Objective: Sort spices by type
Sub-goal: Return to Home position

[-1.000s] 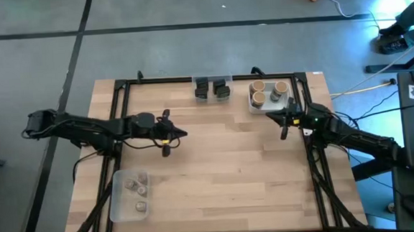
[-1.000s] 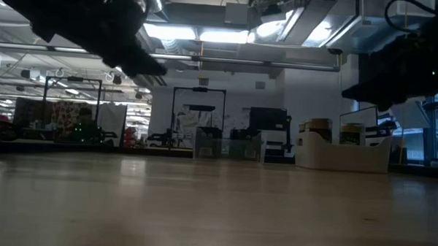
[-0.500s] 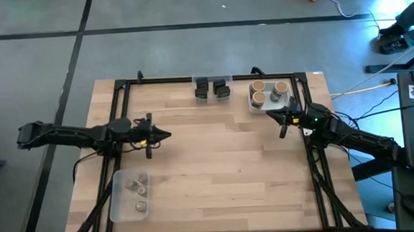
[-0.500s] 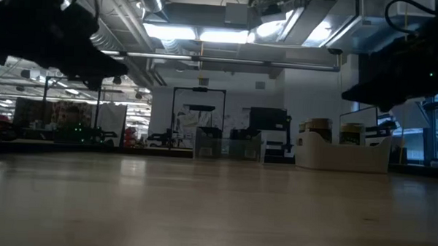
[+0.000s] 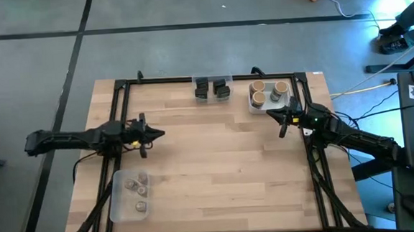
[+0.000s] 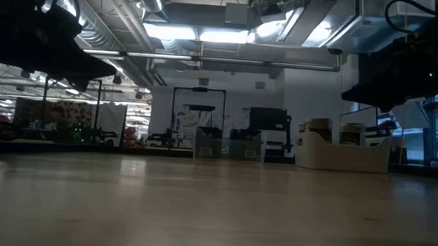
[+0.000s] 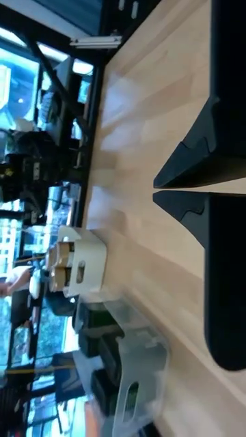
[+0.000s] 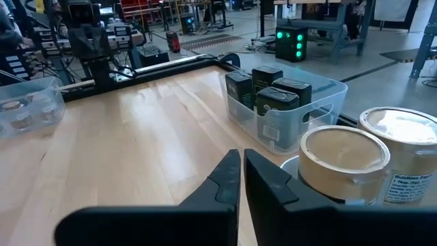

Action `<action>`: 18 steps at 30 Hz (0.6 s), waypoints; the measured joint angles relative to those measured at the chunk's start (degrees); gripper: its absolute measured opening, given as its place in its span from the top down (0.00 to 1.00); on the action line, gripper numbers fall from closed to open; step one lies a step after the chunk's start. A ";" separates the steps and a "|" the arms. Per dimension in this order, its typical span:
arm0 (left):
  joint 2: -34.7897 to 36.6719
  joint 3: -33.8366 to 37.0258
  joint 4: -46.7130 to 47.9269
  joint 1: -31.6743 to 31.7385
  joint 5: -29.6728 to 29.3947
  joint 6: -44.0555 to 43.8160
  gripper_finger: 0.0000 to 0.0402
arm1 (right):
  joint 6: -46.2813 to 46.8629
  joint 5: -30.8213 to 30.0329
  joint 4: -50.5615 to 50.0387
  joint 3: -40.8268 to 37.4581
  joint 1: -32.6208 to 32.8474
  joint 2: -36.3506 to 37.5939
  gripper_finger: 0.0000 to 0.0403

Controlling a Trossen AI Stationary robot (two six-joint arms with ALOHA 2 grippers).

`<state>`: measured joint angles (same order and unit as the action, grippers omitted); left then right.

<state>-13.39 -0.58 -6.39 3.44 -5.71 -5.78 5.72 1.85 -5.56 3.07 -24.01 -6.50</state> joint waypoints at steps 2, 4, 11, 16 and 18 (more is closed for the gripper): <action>2.46 0.00 2.07 0.00 -1.17 0.00 0.99 | 0.00 0.00 0.00 0.00 0.00 0.00 0.94; 4.91 0.00 4.61 0.00 -2.66 0.01 0.99 | 0.00 0.01 0.00 -0.02 0.00 0.00 0.94; 10.84 0.00 4.41 -0.02 -3.03 1.73 0.99 | 0.00 0.02 -0.02 -0.04 0.00 0.00 0.94; 12.36 0.00 4.41 0.00 -3.07 1.26 0.99 | 0.00 0.02 -0.02 -0.04 0.00 0.00 0.94; 12.37 0.00 4.41 -0.01 -3.07 1.25 0.99 | 0.00 0.02 -0.02 -0.07 0.00 0.00 0.94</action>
<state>-1.02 -0.58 -1.98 3.43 -8.78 -4.53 5.72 1.87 -5.58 3.01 -24.01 -6.50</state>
